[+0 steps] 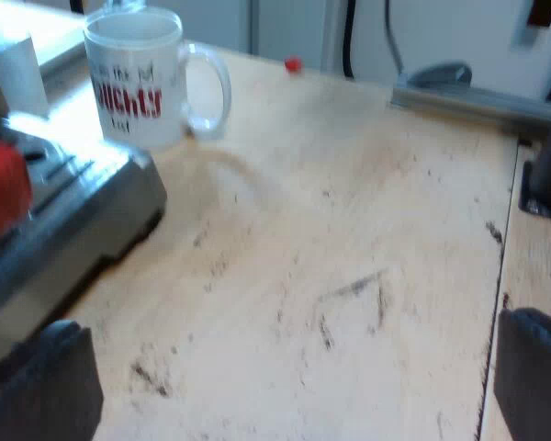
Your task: Place mug into machine
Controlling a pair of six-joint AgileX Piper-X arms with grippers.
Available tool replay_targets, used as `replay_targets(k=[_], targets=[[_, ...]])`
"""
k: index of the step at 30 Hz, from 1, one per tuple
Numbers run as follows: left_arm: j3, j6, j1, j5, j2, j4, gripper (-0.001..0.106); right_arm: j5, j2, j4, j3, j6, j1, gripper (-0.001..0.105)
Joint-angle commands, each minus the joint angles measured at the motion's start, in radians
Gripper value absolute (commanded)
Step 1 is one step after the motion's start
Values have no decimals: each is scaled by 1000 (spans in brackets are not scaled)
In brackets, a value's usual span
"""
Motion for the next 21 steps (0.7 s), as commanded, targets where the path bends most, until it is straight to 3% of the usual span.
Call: replay_targets(k=[1, 5, 9, 16, 21], targets=[[-4, 1, -6, 15, -4, -21, 89, -7, -1, -77, 41, -13, -1, 75], [-4, 1, -6, 15, -4, -21, 89, 4, 3, -280, 179, -23, -1, 75], [-4, 1, -6, 15, -4, -21, 89, 4, 55, -384, 238, -27, -1, 75], [-4, 1, -6, 15, -4, -21, 89, 4, 213, -591, 271, -27, -1, 75], [-4, 1, -6, 15, -4, -21, 89, 6, 408, -781, 271, -27, -1, 70]])
